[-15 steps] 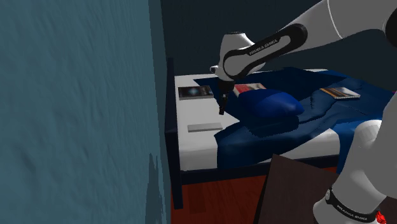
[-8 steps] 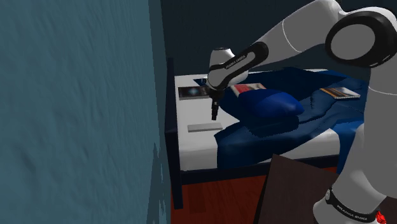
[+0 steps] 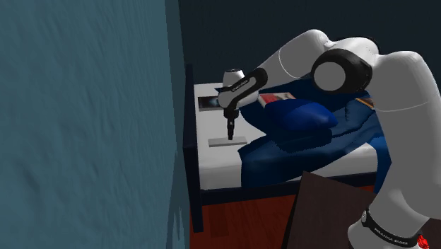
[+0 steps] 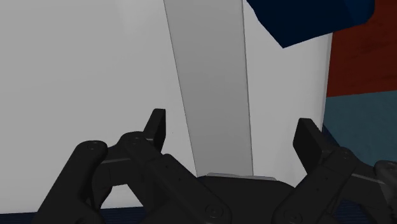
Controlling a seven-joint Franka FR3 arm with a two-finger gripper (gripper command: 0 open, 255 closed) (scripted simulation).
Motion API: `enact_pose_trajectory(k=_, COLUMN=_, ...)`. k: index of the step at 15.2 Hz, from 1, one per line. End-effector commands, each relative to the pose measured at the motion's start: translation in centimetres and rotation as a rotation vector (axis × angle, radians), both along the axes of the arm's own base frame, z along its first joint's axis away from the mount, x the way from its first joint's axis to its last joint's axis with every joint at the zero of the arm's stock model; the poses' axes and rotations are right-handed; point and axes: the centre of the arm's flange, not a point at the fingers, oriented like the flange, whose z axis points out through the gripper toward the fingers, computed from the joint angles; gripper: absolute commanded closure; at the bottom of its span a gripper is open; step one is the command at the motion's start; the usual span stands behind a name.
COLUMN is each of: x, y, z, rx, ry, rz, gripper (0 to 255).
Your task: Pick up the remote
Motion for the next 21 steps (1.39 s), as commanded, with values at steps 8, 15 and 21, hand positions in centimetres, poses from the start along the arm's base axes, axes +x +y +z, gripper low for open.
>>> enact_pose_trajectory(k=8, x=1.3, y=-0.5, z=-5.3, rx=0.001, ry=0.007, rz=0.014, gripper=0)
enact_pose_trajectory(k=15, x=1.3, y=-0.5, z=-5.5, rx=0.001, ry=0.007, rz=0.014, gripper=255)
enact_pose_trajectory(k=21, x=1.3, y=-0.5, z=-5.1, rx=0.001, ry=0.007, rz=0.014, gripper=255)
